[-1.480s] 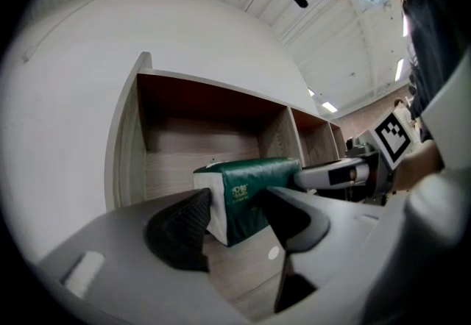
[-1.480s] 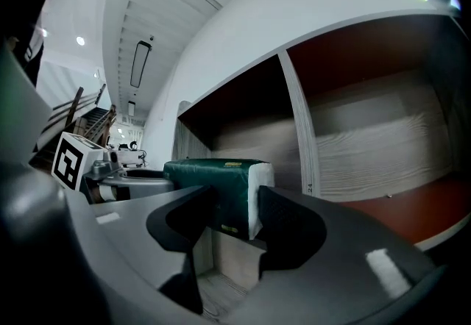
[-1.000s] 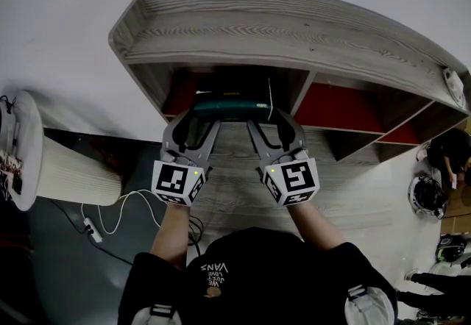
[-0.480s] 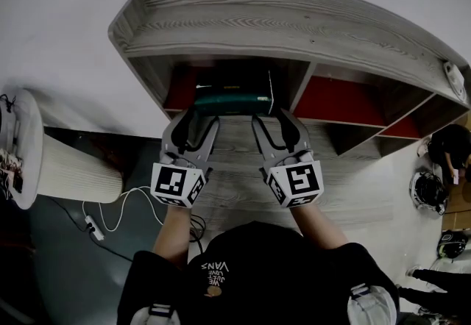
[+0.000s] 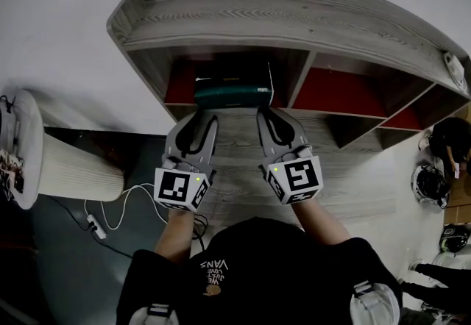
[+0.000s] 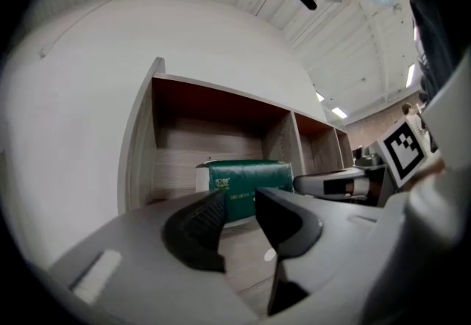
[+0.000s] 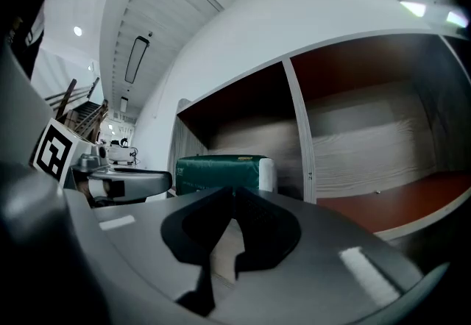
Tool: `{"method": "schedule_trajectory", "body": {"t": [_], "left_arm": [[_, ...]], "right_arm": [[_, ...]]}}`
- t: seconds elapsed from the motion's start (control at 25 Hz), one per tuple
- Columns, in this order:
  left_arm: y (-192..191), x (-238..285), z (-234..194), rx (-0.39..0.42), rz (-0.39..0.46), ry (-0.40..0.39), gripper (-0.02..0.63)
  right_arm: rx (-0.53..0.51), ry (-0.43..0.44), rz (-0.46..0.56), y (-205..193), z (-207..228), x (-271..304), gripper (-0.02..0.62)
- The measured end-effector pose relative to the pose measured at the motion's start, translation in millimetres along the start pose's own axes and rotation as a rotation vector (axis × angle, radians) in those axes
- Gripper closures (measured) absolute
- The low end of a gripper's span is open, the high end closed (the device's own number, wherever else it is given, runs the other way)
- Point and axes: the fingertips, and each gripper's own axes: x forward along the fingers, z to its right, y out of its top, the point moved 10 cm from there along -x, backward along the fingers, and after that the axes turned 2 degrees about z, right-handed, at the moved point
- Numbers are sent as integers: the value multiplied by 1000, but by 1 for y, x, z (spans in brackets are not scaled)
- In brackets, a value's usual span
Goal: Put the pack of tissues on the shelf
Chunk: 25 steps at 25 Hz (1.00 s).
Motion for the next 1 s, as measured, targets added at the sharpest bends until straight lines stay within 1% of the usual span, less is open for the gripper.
{"method": "schedule_trajectory", "body": {"t": [0.08,0.16,0.24,0.48,1.0], "left_arm": [[-1,1,3,-4,-1,-12,479],[-3,3,5,-10,-7,-18,511],[-2,5,4,-9,-16,-12,525],[0,13,-5,-14,-51,21,548],[4,37,-28,-20,-120,27,549]], "right_arm": [[-5,-2,-4,1,0,1,592],[-11,-4,-9,3,0,2,592],[-18,-6,-14,5,0,4,592],[-35,-9,-38,6,0,13,592],[-49,-9,-83,8,2,39,592]]}}
